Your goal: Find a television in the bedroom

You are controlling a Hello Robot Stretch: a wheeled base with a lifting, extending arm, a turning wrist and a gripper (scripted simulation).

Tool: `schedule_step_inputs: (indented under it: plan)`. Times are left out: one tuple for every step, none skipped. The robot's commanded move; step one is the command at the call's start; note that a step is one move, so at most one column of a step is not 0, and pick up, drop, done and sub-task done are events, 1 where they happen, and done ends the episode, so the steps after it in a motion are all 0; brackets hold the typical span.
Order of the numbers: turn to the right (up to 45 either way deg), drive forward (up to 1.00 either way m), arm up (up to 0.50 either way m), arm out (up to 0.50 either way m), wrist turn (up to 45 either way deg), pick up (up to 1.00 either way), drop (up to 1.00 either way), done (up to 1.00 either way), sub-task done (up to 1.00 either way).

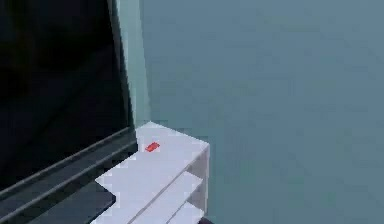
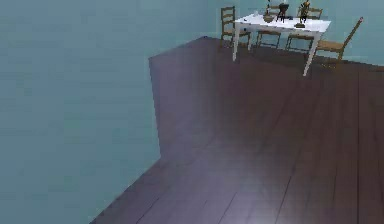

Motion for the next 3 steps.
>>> schedule_step_inputs:
  plan:
    - [45.0,0.0,0.0,0.0,0.0,0.0,0.0,0.0,0.0]
    - [45.0,0.0,0.0,0.0,0.0,0.0,0.0,0.0,0.0]
    - [33.0,0.0,0.0,0.0,0.0,0.0,0.0,0.0,0.0]
